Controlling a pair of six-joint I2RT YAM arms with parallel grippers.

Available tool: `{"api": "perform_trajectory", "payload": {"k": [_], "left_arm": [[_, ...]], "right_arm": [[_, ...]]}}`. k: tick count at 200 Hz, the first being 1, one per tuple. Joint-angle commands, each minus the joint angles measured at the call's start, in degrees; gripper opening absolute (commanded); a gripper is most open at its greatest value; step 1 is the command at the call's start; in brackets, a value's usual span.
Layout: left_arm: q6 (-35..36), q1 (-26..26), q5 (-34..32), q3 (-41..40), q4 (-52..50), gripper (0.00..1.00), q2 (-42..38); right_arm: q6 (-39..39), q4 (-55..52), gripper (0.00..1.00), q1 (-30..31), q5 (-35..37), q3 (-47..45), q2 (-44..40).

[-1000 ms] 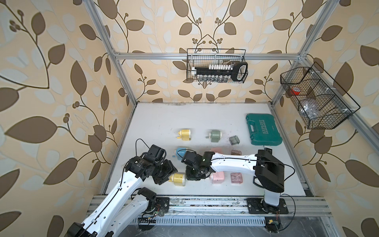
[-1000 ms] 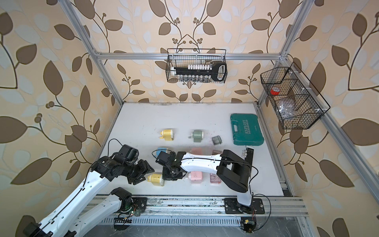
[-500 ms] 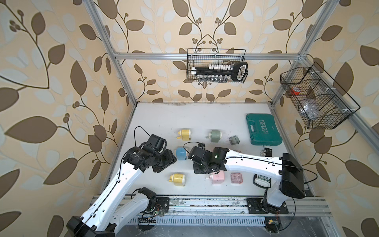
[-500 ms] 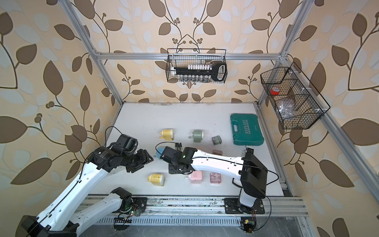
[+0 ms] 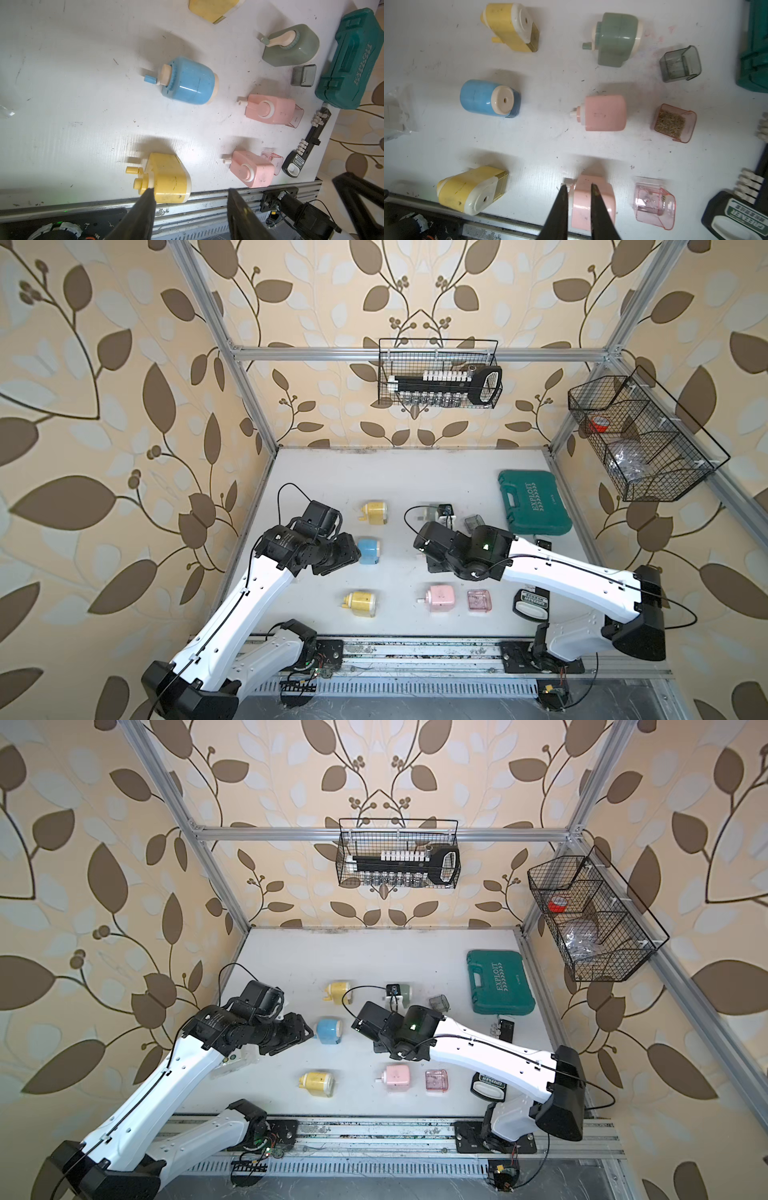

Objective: Put the tray back into the pencil sharpener
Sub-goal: Pick up the container from the center of the board.

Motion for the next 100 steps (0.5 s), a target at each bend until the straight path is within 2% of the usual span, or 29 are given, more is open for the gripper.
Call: {"api": "perform_trajectory", "payload": {"k": [1, 20, 39, 64, 81, 100], "left_arm": [[2.30, -0.09, 0.22, 2.10, 1.57, 0.55, -0.40], [1.72, -0.09, 1.49, 2.24, 3.00, 0.53, 0.62], [0.80, -0.18, 3.31, 2.68, 4.82, 0.50, 2.24], [-0.33, -0.27, 5.43, 4.24, 7.38, 0.45, 4.89], [-0.37, -0.66, 5.89, 6.13, 8.58, 0.43, 7.50], [0.32, -1.42, 5.77, 7.91, 11.01, 0.42, 11.02]], "right_arm": [[-2.45, -5.12, 0.18, -3.06, 5.04, -0.57, -3.40], [-5.58, -4.69, 0.18, -6.90, 2.97, -2.36, -6.04], [-9.91, -1.89, 0.23, -11.61, -0.55, -5.39, -9.28], [-15.95, 3.62, 0.29, -20.10, -9.63, -10.05, -13.28], [-19.76, 5.76, 0.30, -25.33, -14.87, -11.43, -13.91], [-23.61, 6.42, 0.31, -29.04, -16.83, -11.44, -12.72]]}}
